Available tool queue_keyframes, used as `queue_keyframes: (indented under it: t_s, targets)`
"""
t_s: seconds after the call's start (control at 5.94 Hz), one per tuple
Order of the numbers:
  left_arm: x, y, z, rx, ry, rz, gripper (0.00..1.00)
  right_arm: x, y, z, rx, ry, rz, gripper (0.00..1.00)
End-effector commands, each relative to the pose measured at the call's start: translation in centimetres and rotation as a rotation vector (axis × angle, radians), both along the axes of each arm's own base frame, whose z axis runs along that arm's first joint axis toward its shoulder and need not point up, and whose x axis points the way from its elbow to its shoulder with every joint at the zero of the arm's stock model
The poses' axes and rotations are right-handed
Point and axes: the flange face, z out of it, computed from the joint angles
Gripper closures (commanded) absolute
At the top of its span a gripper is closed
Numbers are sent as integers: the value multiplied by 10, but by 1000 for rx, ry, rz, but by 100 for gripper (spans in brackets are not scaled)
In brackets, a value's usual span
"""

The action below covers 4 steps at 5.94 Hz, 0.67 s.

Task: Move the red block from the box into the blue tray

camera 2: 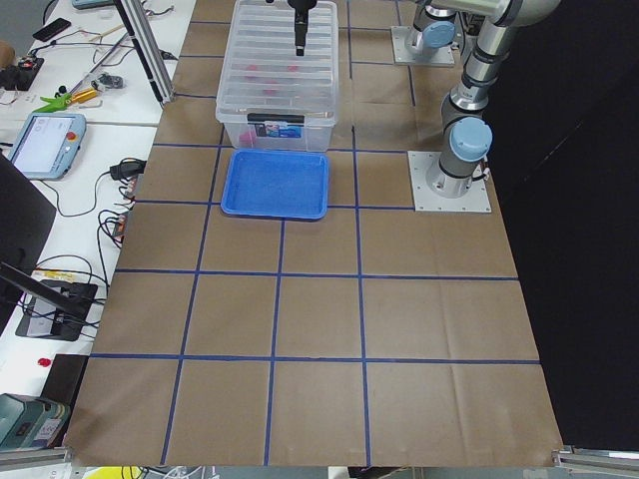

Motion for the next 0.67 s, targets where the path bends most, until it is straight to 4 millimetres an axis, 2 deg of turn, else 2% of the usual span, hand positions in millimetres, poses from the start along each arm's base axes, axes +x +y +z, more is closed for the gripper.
queue_keyframes:
  t_s: [0.0, 0.51]
  targets:
    - [0, 0, 0, 0, 0, 0, 2, 0, 1, 2, -4, 1, -9, 0]
    - [0, 0, -1, 2, -2, -1, 2, -2, -1, 0, -4, 2, -6, 0]
